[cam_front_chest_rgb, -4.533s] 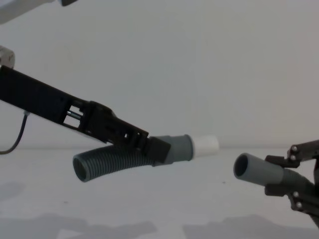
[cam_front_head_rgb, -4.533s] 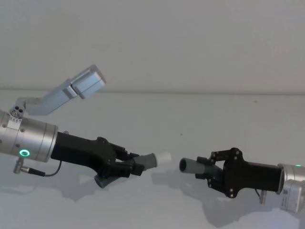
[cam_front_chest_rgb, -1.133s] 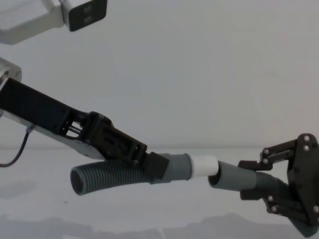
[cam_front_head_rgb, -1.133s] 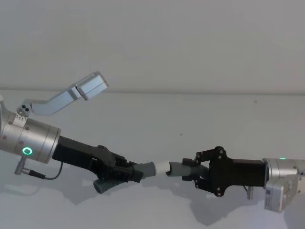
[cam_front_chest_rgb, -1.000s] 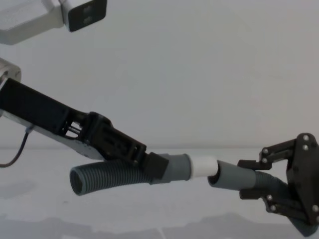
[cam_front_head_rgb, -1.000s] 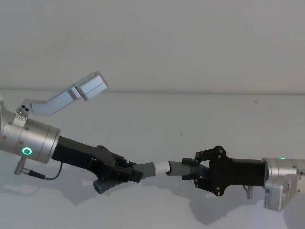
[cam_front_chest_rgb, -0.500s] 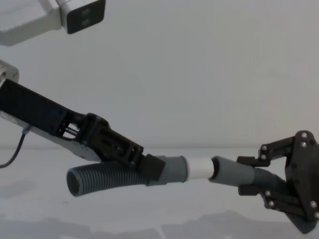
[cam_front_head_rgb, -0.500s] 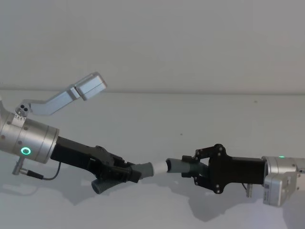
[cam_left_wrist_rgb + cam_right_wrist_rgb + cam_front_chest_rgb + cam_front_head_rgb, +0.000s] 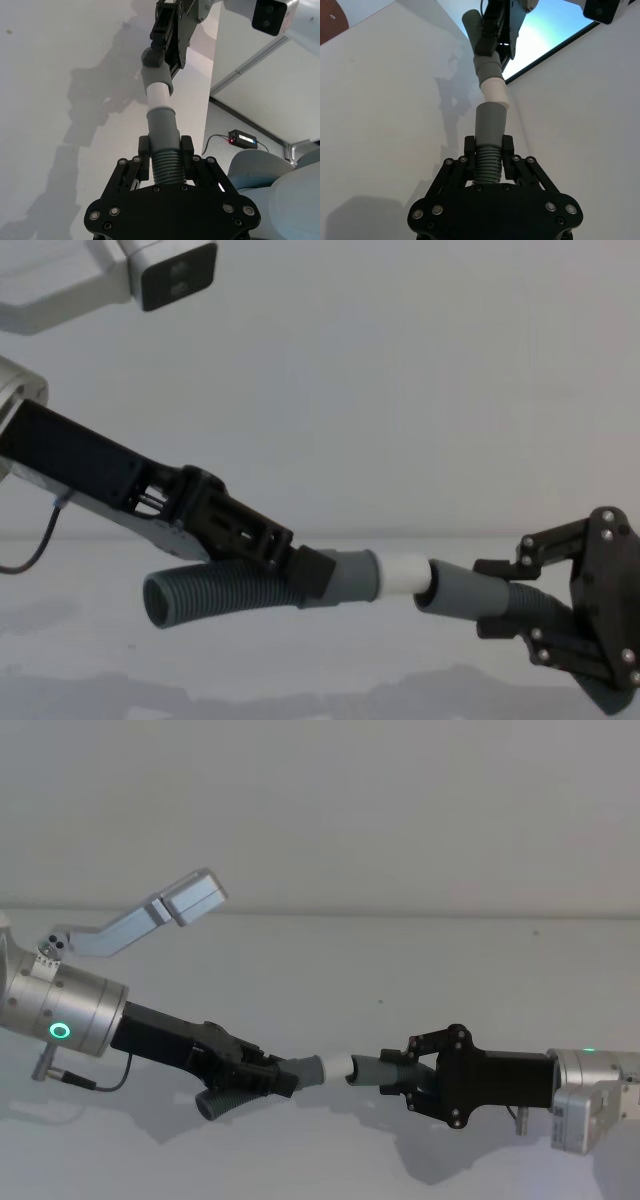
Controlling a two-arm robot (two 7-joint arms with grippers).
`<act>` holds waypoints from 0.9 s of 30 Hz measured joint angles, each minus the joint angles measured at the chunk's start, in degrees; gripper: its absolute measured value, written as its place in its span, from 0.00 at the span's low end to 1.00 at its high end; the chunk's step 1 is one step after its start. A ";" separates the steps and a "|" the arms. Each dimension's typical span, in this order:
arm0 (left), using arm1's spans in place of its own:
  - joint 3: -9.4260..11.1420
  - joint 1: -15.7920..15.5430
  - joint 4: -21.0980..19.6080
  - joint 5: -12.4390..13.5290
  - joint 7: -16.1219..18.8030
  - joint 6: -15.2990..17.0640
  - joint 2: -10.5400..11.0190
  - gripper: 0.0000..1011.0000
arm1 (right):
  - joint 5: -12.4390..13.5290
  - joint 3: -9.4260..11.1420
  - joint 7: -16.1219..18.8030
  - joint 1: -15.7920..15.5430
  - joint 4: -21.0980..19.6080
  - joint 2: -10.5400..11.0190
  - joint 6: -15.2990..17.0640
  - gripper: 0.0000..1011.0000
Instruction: Use both hands to pick up one end of the pipe from the table, align the ends, and insert them.
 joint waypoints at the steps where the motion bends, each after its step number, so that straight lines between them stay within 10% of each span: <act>1: 0.10 -0.13 0.16 0.00 -0.06 -0.08 -0.08 0.35 | 0.01 -0.15 0.06 0.07 0.04 0.03 -0.08 0.27; 27: 2.18 -1.33 1.98 -1.11 -1.88 -1.55 -0.89 0.35 | 0.59 -1.72 -0.14 1.28 0.71 0.06 0.15 0.27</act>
